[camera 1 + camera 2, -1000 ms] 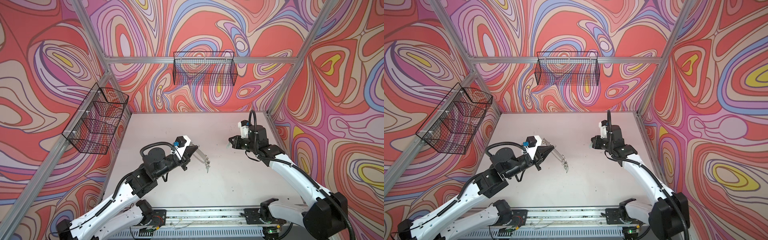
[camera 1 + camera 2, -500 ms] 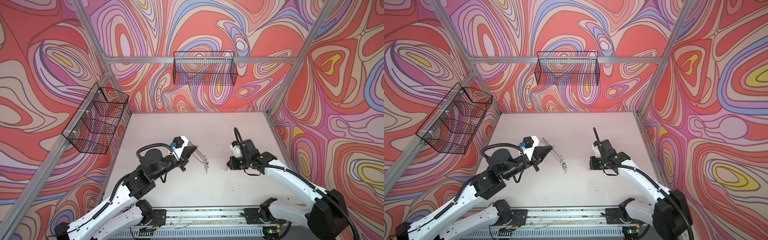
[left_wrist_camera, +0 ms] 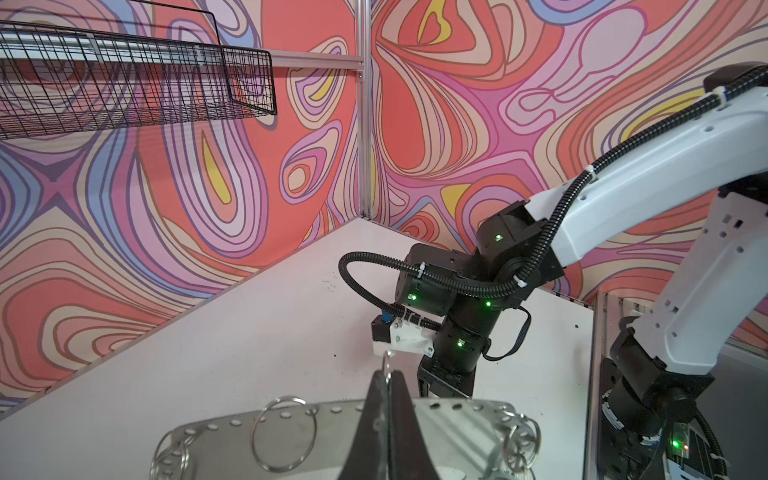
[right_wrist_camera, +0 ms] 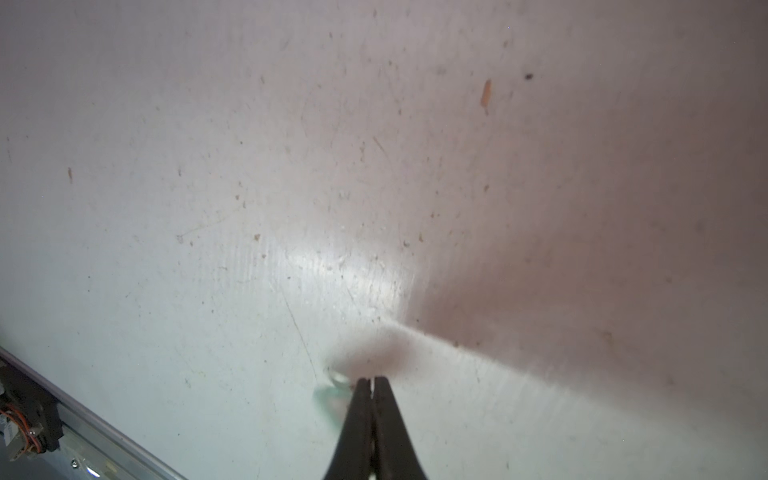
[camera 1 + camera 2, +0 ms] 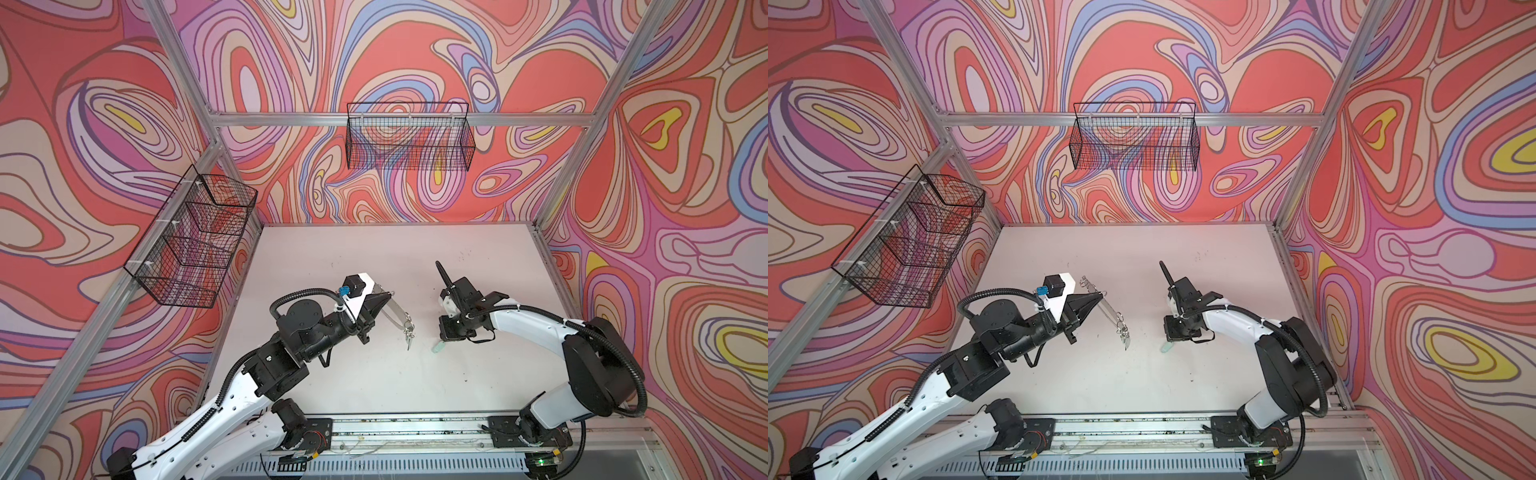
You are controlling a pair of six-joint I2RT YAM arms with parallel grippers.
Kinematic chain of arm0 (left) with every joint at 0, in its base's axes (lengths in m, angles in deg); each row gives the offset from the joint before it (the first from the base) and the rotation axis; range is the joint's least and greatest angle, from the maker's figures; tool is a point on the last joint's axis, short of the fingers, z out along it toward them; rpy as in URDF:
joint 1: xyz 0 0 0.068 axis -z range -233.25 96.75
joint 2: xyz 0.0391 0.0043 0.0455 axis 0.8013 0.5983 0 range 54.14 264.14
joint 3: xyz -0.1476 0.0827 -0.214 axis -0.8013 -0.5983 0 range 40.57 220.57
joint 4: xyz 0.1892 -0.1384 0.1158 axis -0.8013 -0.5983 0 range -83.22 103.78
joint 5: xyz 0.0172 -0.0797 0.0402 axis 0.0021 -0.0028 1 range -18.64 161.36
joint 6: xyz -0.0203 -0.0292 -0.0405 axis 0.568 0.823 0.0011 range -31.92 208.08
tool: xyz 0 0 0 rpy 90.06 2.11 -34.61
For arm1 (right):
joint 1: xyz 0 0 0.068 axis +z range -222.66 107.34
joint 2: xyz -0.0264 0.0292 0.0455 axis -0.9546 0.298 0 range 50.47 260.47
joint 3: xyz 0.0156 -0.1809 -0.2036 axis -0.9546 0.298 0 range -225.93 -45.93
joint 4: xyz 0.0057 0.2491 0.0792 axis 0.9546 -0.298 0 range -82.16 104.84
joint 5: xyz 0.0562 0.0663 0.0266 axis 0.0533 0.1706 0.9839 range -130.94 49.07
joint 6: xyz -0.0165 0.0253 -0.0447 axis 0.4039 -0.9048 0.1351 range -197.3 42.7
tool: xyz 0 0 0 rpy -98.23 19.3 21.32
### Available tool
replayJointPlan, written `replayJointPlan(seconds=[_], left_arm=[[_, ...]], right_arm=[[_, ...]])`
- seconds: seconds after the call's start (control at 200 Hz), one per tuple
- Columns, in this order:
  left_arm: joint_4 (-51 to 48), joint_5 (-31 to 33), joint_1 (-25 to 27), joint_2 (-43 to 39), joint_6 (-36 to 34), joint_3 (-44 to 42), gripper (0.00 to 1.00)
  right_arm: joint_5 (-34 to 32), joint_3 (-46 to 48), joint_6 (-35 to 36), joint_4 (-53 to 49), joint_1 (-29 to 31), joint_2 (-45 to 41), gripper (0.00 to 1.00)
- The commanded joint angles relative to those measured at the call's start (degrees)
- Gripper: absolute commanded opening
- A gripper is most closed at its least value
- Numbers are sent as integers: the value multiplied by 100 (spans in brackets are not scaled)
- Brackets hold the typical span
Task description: Put the keys on the keyring
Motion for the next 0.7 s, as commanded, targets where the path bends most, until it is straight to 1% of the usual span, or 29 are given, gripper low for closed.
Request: replayJointPlan(seconds=[0.0,0.165,0.27,0.496,0.576,0.631,0.691], left_arm=[[43,70,26,-62,46,7,0],[59,67,27,-18,60,-10,0],[65,105,25,-13,61,-19,0],[152,314,24,-35,69,-94,0],[169,333,26,-28,72,-107,0],[139,341,25,-18,55,-83,0],[115,351,28,-18,43,-64,0]], right_arm=[[-280,-286,134,178,24,255,0],[-325,-378,103,584,40,620,0],[-538,-202,-26,1023,116,661,0],[-1079,760,-330,2701,411,233,0],[-1113,1182,-466,3377,448,134,0],[-1194,1410,-558,3683,463,86,0],[-1129,1567,-621,3916,463,17,0]])
